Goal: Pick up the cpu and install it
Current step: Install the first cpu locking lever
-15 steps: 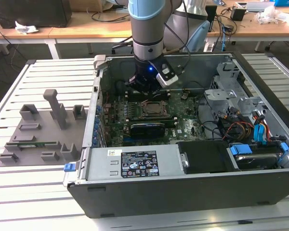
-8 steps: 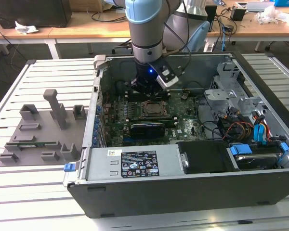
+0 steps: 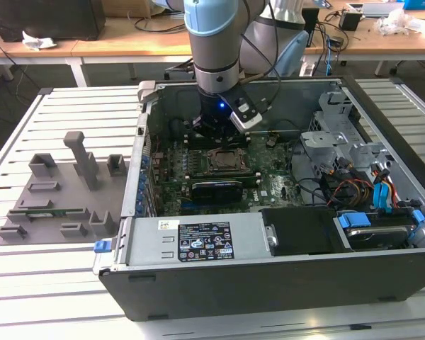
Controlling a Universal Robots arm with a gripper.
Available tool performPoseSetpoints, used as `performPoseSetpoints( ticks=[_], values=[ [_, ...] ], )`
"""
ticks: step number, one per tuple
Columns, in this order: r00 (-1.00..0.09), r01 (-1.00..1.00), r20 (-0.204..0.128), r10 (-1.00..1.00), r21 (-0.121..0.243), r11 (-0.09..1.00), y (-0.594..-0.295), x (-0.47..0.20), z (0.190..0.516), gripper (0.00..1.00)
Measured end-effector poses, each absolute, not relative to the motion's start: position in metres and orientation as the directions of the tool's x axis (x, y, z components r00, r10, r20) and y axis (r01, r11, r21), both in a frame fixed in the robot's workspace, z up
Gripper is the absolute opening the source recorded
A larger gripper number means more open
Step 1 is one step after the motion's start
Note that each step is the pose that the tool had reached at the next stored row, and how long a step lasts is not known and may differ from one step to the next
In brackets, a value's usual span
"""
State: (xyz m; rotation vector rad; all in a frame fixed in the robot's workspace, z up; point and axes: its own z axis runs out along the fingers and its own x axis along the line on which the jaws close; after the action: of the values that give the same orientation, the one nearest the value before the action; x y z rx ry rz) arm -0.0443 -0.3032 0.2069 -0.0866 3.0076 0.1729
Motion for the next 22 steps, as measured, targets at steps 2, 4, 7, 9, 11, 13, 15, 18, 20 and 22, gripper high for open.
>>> performPoseSetpoints(
  ticks=[2, 4, 7, 9, 11, 13, 15, 18, 20, 22],
  values=[
    [-0.990, -0.062, -0.137, -0.047, 0.110, 0.992, -0.3032, -0.0443, 0.2057, 0.11],
    [-0.989, -0.062, -0.137, -0.046, 0.110, 0.992, -0.3032, -0.0442, 0.2055, 0.11],
    [-0.989, -0.061, -0.138, -0.045, 0.110, 0.992, -0.3027, -0.0447, 0.2053, 0.11],
    [-0.990, -0.058, -0.138, -0.043, 0.110, 0.992, -0.3007, -0.0459, 0.2054, 0.11],
    [-0.990, -0.055, -0.138, -0.039, 0.110, 0.992, -0.2982, -0.0471, 0.2054, 0.11],
    [-0.990, -0.049, -0.138, -0.034, 0.110, 0.993, -0.2957, -0.0478, 0.2053, 0.11],
    [-0.990, -0.043, -0.138, -0.027, 0.110, 0.993, -0.2946, -0.0479, 0.2053, 0.11],
    [-0.990, -0.009, -0.138, 0.007, 0.110, 0.994, -0.2943, -0.0479, 0.2051, 0.11],
    [-0.989, 0.043, -0.138, 0.058, 0.110, 0.993, -0.2944, -0.0479, 0.2050, 0.11],
    [-0.988, 0.061, -0.138, 0.076, 0.110, 0.992, -0.2943, -0.0479, 0.2050, 0.11]
  ],
)
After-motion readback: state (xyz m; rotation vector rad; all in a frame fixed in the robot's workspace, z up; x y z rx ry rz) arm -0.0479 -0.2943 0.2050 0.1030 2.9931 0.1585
